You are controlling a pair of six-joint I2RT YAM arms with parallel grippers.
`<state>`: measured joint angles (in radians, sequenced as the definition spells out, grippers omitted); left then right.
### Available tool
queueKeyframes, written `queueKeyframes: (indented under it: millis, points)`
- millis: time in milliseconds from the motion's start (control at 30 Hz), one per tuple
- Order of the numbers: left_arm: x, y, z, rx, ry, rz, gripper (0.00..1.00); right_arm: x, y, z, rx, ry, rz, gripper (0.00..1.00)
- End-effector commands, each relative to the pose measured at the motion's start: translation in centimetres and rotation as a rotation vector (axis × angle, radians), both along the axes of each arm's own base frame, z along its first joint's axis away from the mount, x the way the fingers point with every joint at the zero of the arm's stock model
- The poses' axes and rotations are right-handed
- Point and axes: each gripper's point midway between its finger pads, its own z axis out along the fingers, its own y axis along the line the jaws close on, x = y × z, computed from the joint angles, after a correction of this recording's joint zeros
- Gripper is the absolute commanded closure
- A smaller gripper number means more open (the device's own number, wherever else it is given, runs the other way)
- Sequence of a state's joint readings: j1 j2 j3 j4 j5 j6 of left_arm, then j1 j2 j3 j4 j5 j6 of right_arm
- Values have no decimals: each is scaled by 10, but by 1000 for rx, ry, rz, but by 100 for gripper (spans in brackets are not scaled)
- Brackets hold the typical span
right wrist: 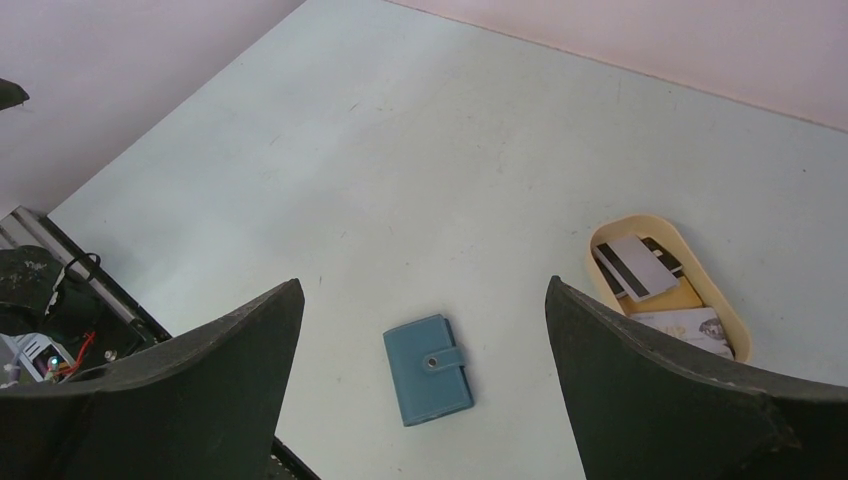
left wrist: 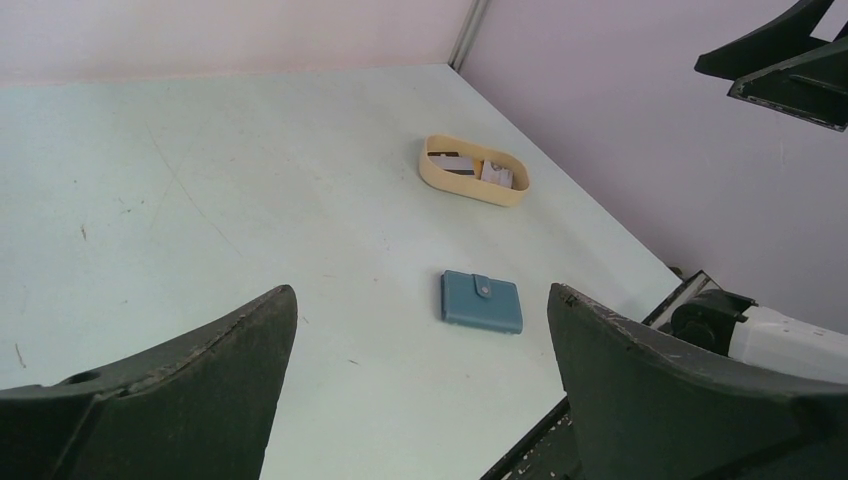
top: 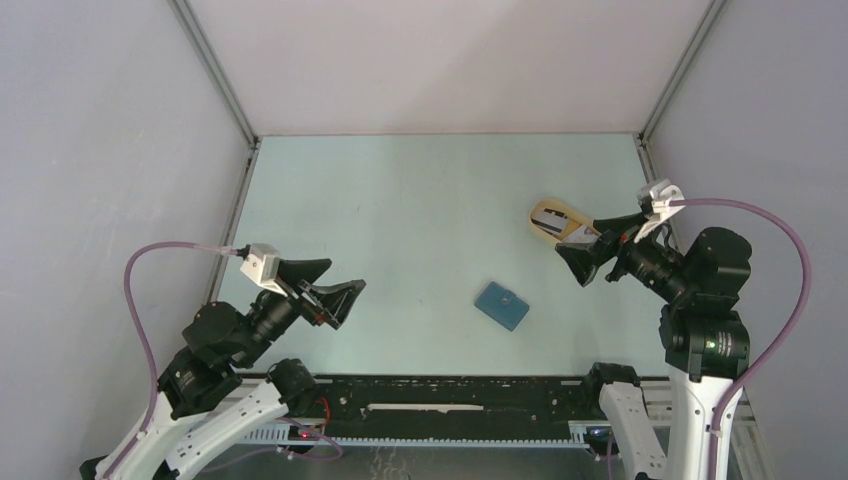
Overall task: Put the credit cards into the card holder
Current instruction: Reset both arms
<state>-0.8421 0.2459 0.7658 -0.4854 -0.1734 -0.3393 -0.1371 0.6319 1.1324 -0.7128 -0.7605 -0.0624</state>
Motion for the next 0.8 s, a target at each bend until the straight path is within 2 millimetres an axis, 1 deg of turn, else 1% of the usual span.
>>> queueKeyframes:
  millis: [0,633,767]
  points:
    - [3,3,-5,20,-10,20,0,-1,1,6,-8,-39,10,0]
    - [3,4,-7,19,-11,26,0,-1,0,5,-11,-33,3,0]
    - [3,4,-7,17,-10,23,0,-3,3,1,-8,-29,30,0]
